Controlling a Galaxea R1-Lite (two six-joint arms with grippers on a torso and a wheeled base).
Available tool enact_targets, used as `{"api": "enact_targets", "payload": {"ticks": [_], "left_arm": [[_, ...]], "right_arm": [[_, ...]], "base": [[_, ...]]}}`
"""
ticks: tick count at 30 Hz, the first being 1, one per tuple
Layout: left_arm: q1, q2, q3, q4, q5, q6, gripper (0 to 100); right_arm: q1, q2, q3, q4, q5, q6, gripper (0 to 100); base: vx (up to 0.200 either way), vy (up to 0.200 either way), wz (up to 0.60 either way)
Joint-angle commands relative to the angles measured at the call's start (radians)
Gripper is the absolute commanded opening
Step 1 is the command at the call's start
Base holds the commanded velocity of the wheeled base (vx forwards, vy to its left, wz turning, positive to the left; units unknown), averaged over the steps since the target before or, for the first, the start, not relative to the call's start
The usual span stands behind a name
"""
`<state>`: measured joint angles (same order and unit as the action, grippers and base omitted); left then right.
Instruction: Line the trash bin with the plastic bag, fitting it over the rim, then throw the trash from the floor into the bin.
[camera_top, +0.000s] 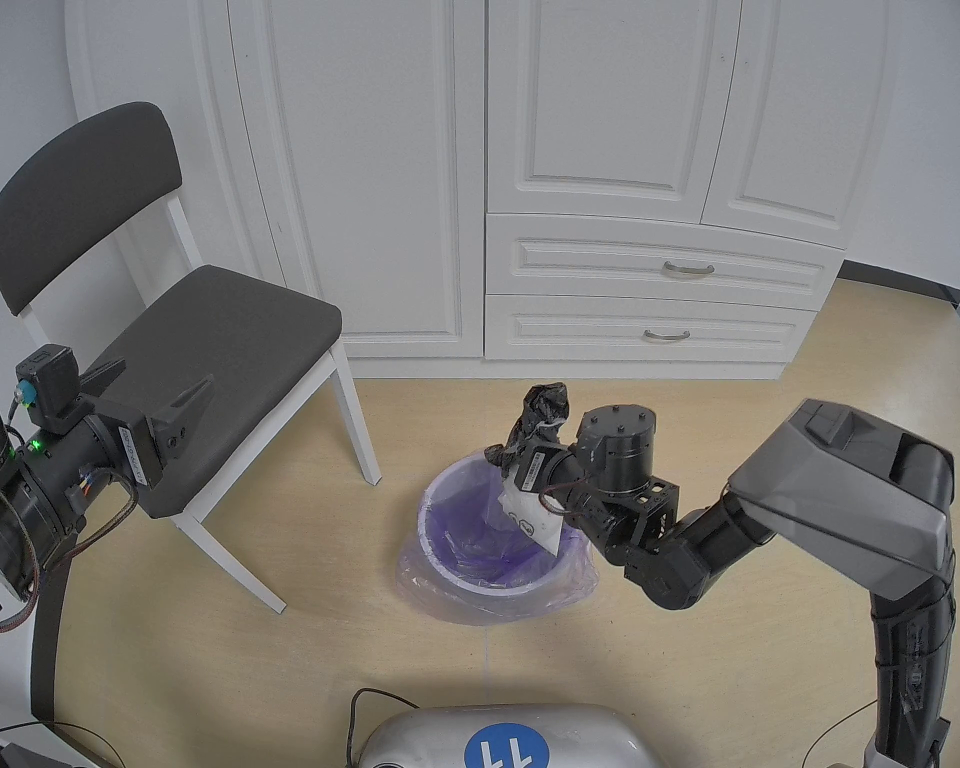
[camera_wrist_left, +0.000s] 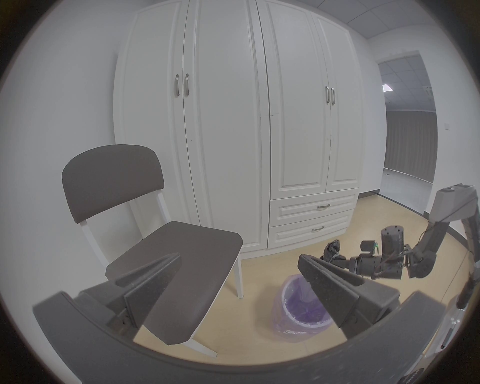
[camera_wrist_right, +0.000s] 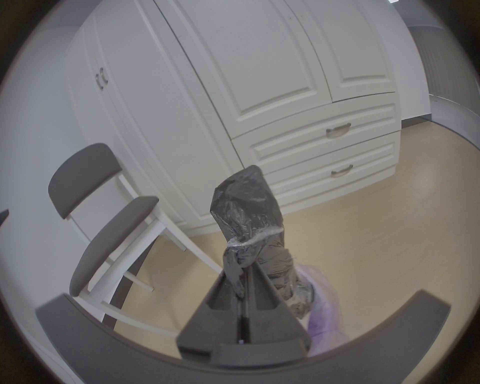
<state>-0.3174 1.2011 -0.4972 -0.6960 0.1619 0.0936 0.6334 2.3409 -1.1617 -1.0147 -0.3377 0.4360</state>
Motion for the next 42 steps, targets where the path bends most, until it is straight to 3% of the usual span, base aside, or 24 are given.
{"api": "enact_targets", "payload": {"ticks": [1, 10, 15, 20, 22, 25, 29, 34, 38, 42], "left_arm": [[0.000, 0.006, 0.000, 0.000, 0.001, 0.000, 100], [0.000, 0.006, 0.002, 0.000, 0.001, 0.001, 100], [0.000, 0.003, 0.000, -0.002, 0.001, 0.001, 100], [0.000, 0.005, 0.000, -0.002, 0.001, 0.001, 100], [0.000, 0.005, 0.002, 0.000, 0.001, 0.001, 100], [0.000, 0.005, 0.002, -0.002, 0.001, 0.001, 100], [0.000, 0.003, 0.002, -0.002, 0.001, 0.003, 100], [0.000, 0.003, 0.002, -0.002, 0.001, 0.003, 100], [-0.002, 0.008, 0.003, 0.000, 0.001, 0.003, 100], [-0.002, 0.012, 0.003, 0.000, 0.001, 0.005, 100]], "right_arm": [[0.028, 0.087, -0.001, -0.018, 0.002, 0.006, 0], [0.048, 0.112, 0.014, -0.038, 0.026, 0.010, 0], [0.035, 0.189, 0.013, -0.205, 0.042, -0.005, 0], [0.026, 0.170, 0.065, -0.160, 0.063, -0.028, 0], [0.009, 0.143, 0.120, -0.128, 0.114, -0.085, 0], [0.012, 0.121, 0.178, -0.130, 0.163, -0.105, 0], [0.026, 0.101, 0.200, -0.114, 0.169, -0.108, 0], [0.026, 0.118, 0.165, -0.145, 0.167, -0.092, 0], [0.026, 0.179, 0.105, -0.278, 0.158, -0.017, 0], [0.025, 0.259, 0.085, -0.352, 0.167, -0.014, 0]], "base": [[0.000, 0.000, 0.00], [0.000, 0.000, 0.00], [0.000, 0.000, 0.00], [0.000, 0.000, 0.00], [0.000, 0.000, 0.00], [0.000, 0.000, 0.00], [0.000, 0.000, 0.00], [0.000, 0.000, 0.00], [0.000, 0.000, 0.00], [0.000, 0.000, 0.00]]}}
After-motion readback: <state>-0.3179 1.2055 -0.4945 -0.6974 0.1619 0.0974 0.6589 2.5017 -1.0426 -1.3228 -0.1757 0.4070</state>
